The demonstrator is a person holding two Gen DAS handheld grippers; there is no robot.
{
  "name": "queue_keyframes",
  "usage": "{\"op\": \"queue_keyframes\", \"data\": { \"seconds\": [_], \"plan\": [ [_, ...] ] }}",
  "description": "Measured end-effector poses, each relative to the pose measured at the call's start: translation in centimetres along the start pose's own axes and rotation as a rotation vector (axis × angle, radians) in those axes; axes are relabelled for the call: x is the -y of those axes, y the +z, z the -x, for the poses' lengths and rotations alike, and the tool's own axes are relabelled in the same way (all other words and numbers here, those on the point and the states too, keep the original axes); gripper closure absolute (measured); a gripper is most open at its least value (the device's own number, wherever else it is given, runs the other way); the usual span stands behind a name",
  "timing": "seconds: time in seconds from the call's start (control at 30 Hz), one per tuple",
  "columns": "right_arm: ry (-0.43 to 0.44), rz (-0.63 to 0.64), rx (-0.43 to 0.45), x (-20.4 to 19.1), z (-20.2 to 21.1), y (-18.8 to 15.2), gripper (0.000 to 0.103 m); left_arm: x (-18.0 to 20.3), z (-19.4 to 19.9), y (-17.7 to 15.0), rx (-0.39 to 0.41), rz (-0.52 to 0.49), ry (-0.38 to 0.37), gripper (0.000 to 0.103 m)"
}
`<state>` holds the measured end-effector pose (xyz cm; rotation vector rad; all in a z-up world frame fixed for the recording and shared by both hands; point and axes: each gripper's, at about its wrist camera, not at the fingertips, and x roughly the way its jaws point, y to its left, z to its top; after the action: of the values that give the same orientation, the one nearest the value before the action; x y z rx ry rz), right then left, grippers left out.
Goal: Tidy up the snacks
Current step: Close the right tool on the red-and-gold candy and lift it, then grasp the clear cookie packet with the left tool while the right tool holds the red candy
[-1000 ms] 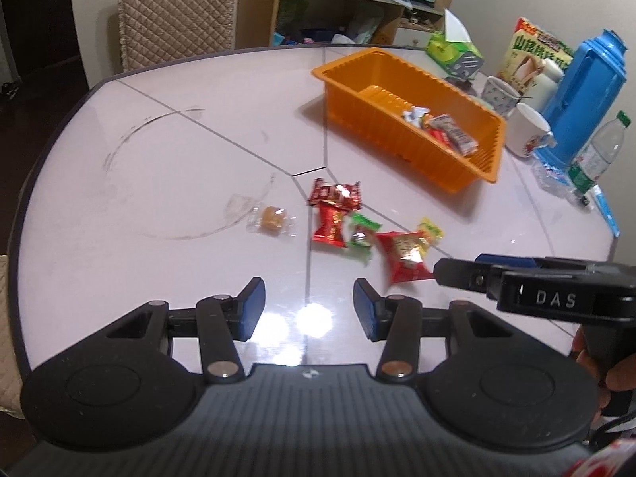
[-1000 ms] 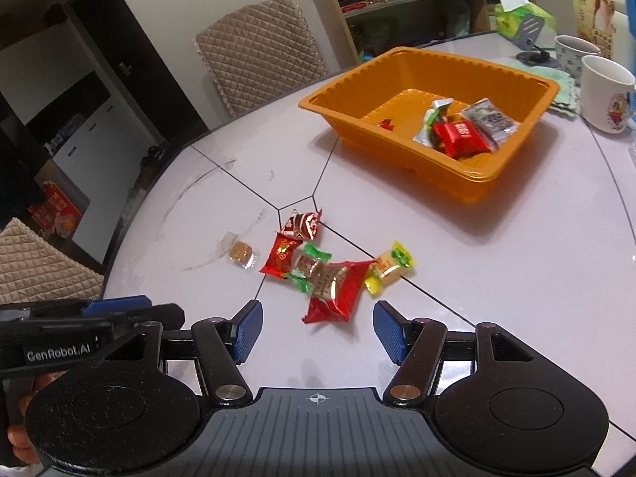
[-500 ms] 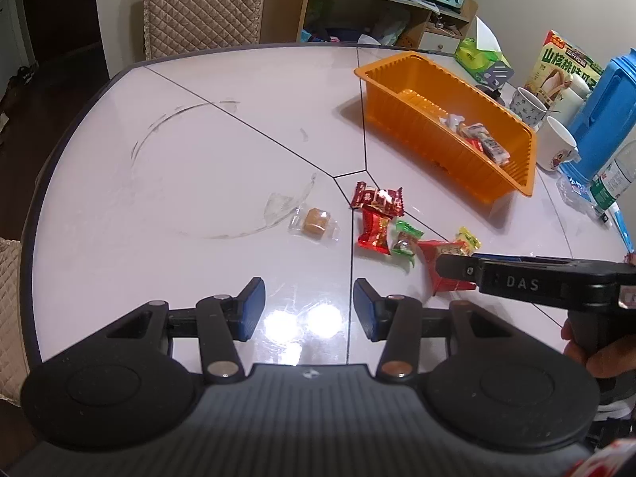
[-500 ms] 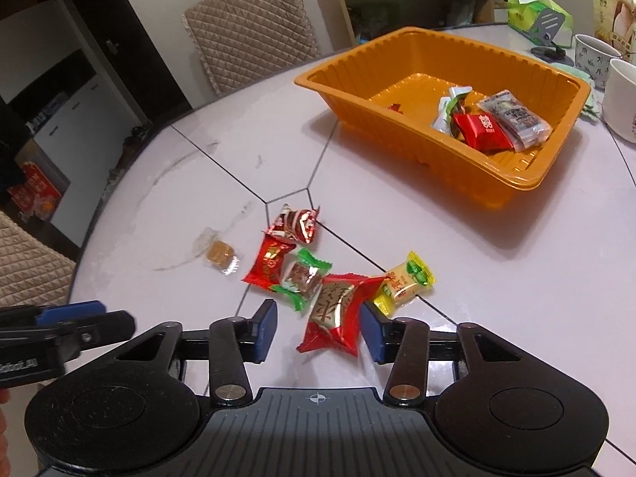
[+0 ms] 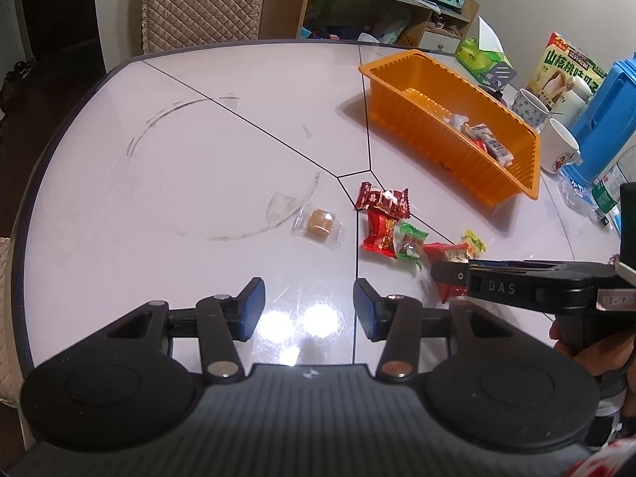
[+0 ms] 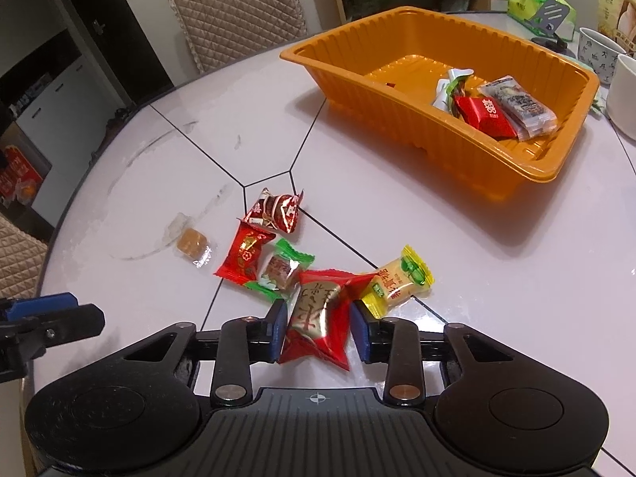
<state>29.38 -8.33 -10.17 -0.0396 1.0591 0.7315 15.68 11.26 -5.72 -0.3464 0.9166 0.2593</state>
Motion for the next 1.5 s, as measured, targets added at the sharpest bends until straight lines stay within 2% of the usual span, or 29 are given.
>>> {"op": "queue_keyframes", "data": {
  "seconds": [0.07, 0.17, 0.5, 0.9, 1.03, 1.5],
  "plan": [
    [-0.003, 0.002, 0.004, 0.1, 0.0, -0.1, 0.078, 0.1, -0.2, -0.1, 0.001, -0.003, -0.002, 0.058],
    [0.005, 0.003, 0.012, 0.3, 0.1, -0.1, 0.079, 0.2, -0.5, -0.1, 0.003, -0.009, -0.003, 0.058],
    [0.037, -0.042, 0.072, 1.1, 2.6, 0.6, 0.08, 0.7, -3.2, 0.5, 0.026, -0.062, 0.001, 0.058],
    [0.024, -0.093, 0.09, 2.9, 3.6, 1.2, 0.08, 1.6, -7.8, 2.8, 0.047, -0.144, -0.016, 0.059],
    [0.02, -0.103, 0.091, 3.3, 3.7, 1.3, 0.08, 1.5, -9.1, 3.2, 0.038, -0.166, -0.009, 0.065],
    [0.017, -0.103, 0.082, 3.7, 3.4, 1.4, 0.08, 2.0, -9.8, 2.8, 0.041, -0.212, -0.005, 0.07]
  ]
}}
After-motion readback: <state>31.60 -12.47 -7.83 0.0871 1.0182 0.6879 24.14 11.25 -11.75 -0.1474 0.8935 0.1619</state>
